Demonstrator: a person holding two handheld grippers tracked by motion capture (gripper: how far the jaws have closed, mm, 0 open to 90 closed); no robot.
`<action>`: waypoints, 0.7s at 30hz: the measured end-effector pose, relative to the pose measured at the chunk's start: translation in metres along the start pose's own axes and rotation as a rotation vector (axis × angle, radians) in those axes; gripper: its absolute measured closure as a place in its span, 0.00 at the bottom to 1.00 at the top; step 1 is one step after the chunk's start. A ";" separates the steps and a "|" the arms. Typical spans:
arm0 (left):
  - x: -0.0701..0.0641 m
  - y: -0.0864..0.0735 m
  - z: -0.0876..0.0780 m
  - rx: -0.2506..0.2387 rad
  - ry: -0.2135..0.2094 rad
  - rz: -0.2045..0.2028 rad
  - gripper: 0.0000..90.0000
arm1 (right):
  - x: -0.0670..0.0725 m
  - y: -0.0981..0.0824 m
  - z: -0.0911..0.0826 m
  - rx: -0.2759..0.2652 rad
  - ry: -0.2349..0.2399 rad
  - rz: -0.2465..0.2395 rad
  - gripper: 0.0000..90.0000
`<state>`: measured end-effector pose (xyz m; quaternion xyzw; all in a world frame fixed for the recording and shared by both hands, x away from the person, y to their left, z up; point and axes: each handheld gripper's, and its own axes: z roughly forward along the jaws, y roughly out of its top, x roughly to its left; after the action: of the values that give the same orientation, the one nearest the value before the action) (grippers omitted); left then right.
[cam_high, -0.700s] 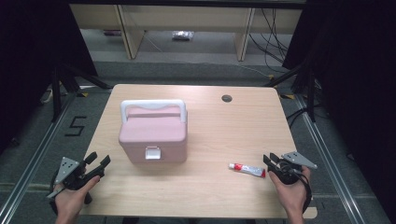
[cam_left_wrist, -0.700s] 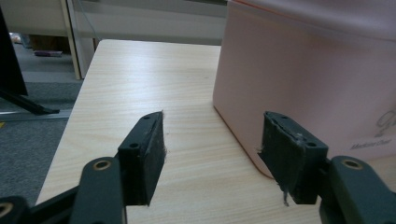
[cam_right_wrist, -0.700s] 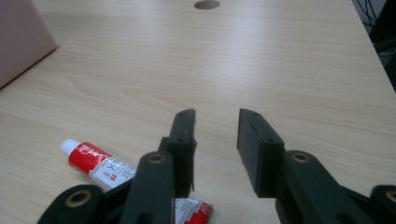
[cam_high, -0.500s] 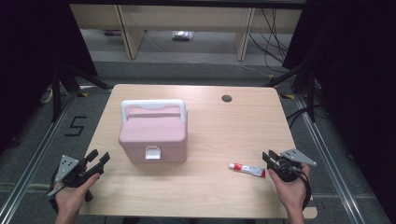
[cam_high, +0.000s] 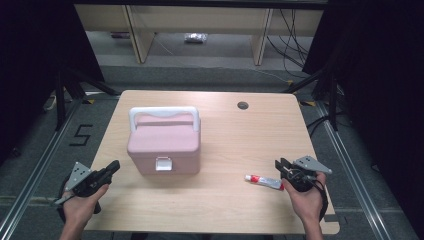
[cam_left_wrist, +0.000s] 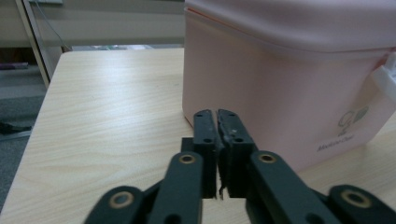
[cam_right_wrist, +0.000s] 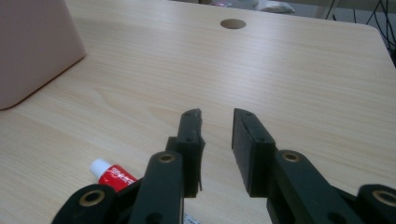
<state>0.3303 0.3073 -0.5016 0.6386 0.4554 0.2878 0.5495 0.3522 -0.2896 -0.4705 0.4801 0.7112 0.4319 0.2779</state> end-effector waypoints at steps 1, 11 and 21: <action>0.000 0.001 0.000 0.013 0.006 0.013 0.99 | 0.001 0.001 -0.001 0.004 -0.001 -0.003 0.83; 0.013 0.016 0.024 0.011 0.019 0.022 1.00 | 0.013 0.004 0.007 0.021 0.033 -0.018 0.92; 0.019 0.030 0.049 0.025 -0.005 0.049 1.00 | 0.025 0.017 0.016 0.032 0.079 -0.033 0.99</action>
<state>0.3888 0.3038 -0.4864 0.6571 0.4417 0.2940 0.5354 0.3629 -0.2582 -0.4631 0.4552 0.7364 0.4344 0.2487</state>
